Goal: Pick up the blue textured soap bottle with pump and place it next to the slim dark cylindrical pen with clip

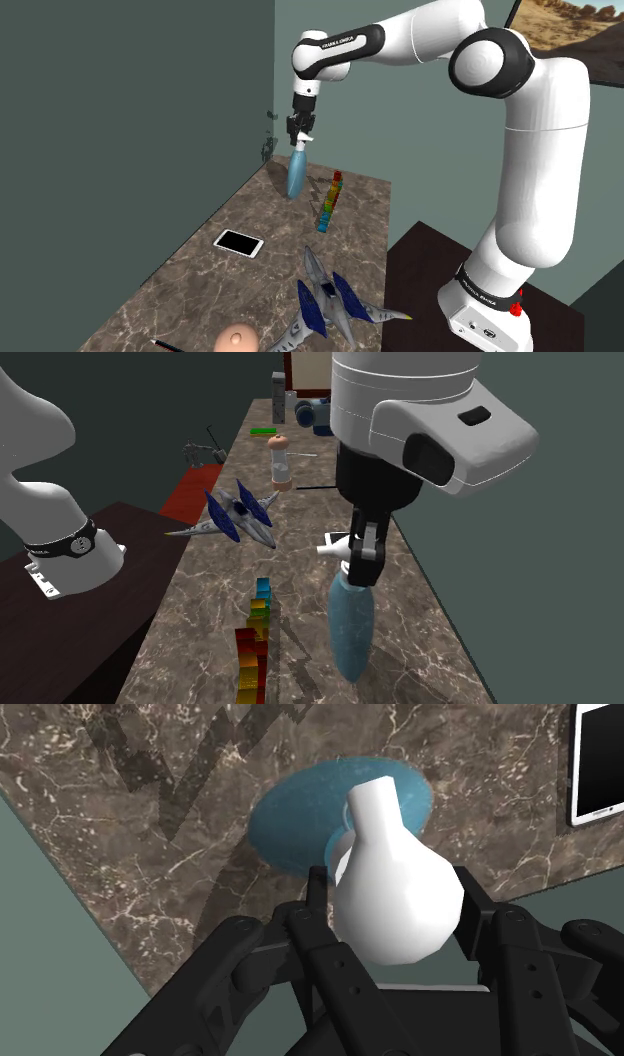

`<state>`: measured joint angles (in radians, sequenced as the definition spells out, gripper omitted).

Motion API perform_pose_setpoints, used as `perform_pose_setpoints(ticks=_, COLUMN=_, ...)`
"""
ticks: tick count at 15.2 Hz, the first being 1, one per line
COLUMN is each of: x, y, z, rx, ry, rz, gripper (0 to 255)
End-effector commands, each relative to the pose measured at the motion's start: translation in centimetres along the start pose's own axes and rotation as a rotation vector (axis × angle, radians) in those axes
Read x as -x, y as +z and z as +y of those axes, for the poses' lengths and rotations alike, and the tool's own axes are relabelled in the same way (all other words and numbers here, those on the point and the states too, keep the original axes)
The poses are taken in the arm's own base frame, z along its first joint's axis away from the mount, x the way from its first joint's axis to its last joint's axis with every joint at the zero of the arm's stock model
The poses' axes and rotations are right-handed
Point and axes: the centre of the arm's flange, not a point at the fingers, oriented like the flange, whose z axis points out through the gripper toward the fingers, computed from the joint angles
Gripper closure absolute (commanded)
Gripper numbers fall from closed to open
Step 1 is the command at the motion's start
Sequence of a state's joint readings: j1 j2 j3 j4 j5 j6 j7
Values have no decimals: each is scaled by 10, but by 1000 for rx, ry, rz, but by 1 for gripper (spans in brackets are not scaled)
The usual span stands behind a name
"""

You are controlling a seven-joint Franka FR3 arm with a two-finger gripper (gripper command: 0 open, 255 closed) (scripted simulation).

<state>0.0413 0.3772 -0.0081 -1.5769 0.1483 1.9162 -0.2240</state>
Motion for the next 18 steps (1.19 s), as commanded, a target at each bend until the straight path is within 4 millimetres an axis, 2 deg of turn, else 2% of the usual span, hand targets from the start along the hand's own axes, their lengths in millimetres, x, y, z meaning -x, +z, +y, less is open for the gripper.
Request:
perform_pose_setpoints(ticks=1, x=0, y=-9, z=-2, rx=0, ry=0, rz=0, gripper=255)
perform_pose_setpoints(ticks=12, x=1, y=-67, z=-10, rx=0, ry=0, rz=0, gripper=255)
perform_pose_setpoints(ticks=13, x=1, y=-67, z=-10, rx=0, ry=0, rz=0, gripper=255)
perform_pose_setpoints(ticks=18, x=22, y=-92, z=-67, rx=0, ry=0, rz=0, gripper=255)
